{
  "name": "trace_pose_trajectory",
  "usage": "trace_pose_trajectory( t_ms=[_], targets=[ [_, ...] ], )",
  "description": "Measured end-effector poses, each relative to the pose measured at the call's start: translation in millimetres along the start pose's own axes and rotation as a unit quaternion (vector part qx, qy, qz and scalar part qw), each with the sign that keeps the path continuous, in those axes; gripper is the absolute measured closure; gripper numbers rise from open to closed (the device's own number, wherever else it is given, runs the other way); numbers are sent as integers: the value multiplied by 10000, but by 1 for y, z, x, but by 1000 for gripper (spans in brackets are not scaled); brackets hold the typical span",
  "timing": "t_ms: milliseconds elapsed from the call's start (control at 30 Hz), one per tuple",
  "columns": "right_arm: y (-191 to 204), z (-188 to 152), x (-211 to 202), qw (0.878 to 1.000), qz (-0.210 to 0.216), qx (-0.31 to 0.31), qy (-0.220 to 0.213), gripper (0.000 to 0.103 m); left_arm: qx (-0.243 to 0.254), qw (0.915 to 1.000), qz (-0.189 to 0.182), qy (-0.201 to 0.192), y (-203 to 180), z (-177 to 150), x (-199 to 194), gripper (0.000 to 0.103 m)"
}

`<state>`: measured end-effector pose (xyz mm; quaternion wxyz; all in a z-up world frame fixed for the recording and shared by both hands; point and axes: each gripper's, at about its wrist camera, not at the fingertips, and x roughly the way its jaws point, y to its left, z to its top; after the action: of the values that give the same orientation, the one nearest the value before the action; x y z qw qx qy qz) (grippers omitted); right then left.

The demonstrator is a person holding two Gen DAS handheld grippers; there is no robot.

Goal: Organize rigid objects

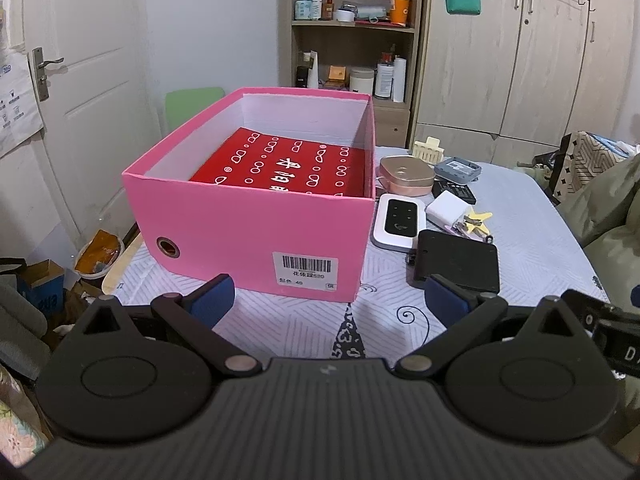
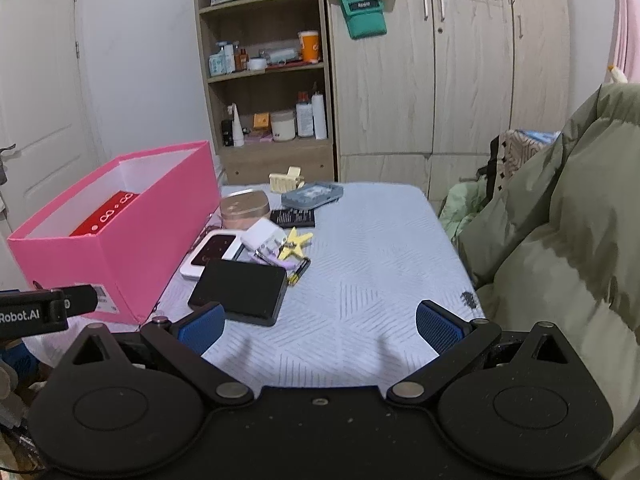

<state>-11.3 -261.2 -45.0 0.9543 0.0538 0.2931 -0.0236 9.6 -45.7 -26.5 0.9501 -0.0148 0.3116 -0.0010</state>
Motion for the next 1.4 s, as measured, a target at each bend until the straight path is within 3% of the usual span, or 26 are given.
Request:
trace_pose_trajectory(
  t_ms=[1400],
  targets=[
    [1, -3, 10, 9998, -1, -55, 168, 0, 107, 9999, 71, -12, 1, -1, 3, 0]
  ],
)
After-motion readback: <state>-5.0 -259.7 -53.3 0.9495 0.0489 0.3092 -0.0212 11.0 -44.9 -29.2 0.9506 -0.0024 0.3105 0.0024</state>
